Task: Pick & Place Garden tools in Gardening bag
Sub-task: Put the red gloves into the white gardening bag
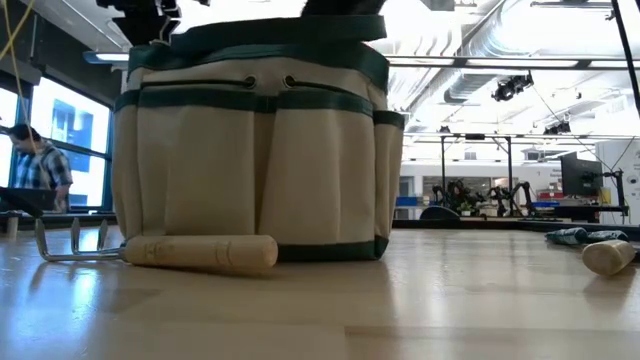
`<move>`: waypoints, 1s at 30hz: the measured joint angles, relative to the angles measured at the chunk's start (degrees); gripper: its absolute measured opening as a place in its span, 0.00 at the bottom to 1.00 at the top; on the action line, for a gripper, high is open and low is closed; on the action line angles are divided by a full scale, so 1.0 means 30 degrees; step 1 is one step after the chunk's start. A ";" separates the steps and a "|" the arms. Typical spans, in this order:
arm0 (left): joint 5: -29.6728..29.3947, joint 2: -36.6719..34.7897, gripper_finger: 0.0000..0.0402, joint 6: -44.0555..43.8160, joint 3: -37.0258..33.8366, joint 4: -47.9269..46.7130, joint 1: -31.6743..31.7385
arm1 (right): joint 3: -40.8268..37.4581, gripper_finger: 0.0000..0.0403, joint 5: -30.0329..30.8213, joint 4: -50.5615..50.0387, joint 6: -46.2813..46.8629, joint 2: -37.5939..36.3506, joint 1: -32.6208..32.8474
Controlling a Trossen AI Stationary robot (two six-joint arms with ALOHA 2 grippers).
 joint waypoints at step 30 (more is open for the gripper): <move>0.1627 -0.0015 0.41 -0.0007 -0.0007 -0.0014 0.0000 | -0.0060 0.40 -0.3511 0.0950 0.1107 0.1175 -0.0691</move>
